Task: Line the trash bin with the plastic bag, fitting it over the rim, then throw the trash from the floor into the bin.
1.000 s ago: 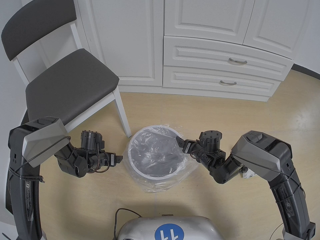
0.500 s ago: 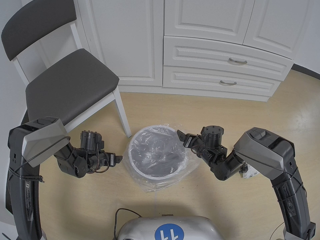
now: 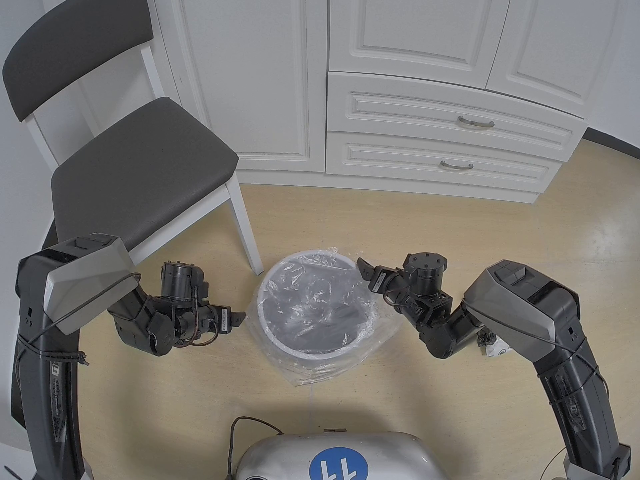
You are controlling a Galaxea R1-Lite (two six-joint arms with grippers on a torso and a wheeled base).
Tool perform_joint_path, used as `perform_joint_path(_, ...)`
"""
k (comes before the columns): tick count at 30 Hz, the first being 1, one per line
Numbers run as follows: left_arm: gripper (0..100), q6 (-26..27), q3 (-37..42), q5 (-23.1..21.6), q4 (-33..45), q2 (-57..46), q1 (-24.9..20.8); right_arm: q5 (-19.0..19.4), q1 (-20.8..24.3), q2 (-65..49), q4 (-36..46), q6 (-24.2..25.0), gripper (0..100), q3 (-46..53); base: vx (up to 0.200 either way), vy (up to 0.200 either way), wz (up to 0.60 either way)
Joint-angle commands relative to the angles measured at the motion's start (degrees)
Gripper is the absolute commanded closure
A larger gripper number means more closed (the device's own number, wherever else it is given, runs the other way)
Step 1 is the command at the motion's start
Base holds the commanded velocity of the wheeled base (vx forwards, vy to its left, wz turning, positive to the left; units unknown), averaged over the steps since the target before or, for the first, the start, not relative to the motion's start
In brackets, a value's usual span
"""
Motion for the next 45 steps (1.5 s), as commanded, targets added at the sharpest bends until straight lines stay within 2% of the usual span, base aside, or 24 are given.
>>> perform_joint_path(1,0,0.0,0.0,0.0,0.0,0.0,0.0,0.0,-1.0,1.0,0.1,-0.1,0,-1.1,0.000,0.000,0.00)
perform_joint_path(10,0,0.0,0.0,0.1,-0.1,0.0,0.0,0.2,-1.2,1.8,2.0,-0.1,0,-1.2,0.000,0.000,0.00)
perform_joint_path(26,0,-0.1,0.0,0.1,-0.1,-0.2,0.6,0.7,-0.9,-1.4,11.8,-0.5,0,3.8,0.000,0.000,0.00)
perform_joint_path(29,0,0.0,0.0,0.1,-0.3,-0.5,0.8,1.2,-0.3,-3.6,13.8,-0.7,0,6.5,0.000,0.000,0.00)
perform_joint_path(39,0,-0.1,0.0,-0.1,-0.3,-1.4,1.6,1.8,4.2,-5.5,13.1,-0.8,0,11.9,0.000,0.000,0.00)
perform_joint_path(45,0,0.0,0.4,-0.1,-0.3,-1.9,1.7,1.7,4.1,-5.7,13.6,-5.0,0,14.7,0.000,0.000,0.00)
